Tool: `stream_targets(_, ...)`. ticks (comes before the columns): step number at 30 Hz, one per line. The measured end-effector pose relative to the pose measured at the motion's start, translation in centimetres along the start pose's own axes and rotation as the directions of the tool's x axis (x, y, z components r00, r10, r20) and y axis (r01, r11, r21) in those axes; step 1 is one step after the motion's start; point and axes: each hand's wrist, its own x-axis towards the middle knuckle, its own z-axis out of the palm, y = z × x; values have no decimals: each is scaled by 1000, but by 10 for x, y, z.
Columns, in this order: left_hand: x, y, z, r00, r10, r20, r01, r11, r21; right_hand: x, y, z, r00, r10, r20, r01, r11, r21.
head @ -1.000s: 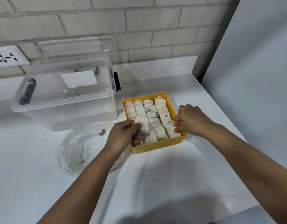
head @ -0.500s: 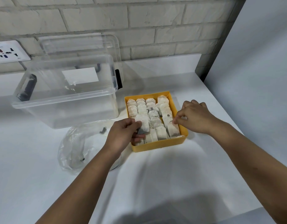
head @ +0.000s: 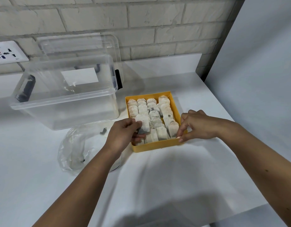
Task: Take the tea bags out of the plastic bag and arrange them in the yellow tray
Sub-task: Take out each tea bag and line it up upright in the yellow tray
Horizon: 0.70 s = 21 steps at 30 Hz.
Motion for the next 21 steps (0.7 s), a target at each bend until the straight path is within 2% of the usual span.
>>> stream_targets(3, -1, 1, -1, 1000, 2, -1, -2, 1000, 1, 0, 1, 0, 999, -11, -48, 12, 1000, 18)
stream_targets(7, -1, 1, -1, 1000, 4, -1, -4, 1000, 6, -7, 5, -12, 997, 6, -79, 9, 982, 189)
stream_targets(12, 0, 1, 1, 1000, 1, -12, -1, 1000, 2, 9, -7, -13, 999, 45, -15, -46, 995, -89)
stream_targets(18, 0, 0, -1, 1000, 4, -11, -4, 1000, -2, 36, -17, 12, 959, 64, -275, -153, 936, -316)
stream_targets(21, 1, 0, -2, 1000, 6, -9, -6, 1000, -6, 37, -16, 13, 954, 70, -291, -163, 937, -309)
